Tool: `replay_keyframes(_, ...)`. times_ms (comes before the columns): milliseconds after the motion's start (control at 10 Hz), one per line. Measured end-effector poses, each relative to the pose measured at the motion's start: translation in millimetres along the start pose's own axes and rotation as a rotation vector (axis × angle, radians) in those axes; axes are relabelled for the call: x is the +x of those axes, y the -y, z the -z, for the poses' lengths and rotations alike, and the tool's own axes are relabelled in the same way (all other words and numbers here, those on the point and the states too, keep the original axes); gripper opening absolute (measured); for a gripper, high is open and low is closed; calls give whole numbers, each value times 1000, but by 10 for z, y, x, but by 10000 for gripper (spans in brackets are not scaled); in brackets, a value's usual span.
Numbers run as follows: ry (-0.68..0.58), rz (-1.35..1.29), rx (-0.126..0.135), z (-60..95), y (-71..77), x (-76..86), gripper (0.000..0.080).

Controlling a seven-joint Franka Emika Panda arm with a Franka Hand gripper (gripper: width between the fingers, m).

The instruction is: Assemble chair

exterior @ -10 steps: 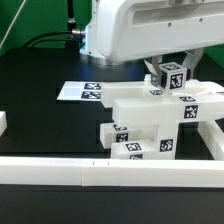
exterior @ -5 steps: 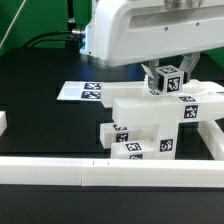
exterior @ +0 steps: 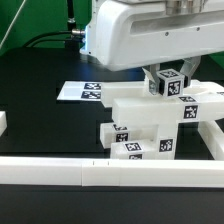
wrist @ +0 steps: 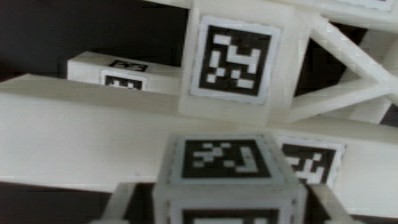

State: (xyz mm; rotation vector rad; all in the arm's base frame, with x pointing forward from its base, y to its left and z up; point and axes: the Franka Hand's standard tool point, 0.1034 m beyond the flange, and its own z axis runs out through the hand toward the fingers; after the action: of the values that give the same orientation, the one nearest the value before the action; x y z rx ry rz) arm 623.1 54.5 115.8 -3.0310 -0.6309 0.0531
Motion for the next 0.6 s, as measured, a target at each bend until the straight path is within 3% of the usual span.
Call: replay_keyframes(600,-2,0,0,2,-15,-1,274)
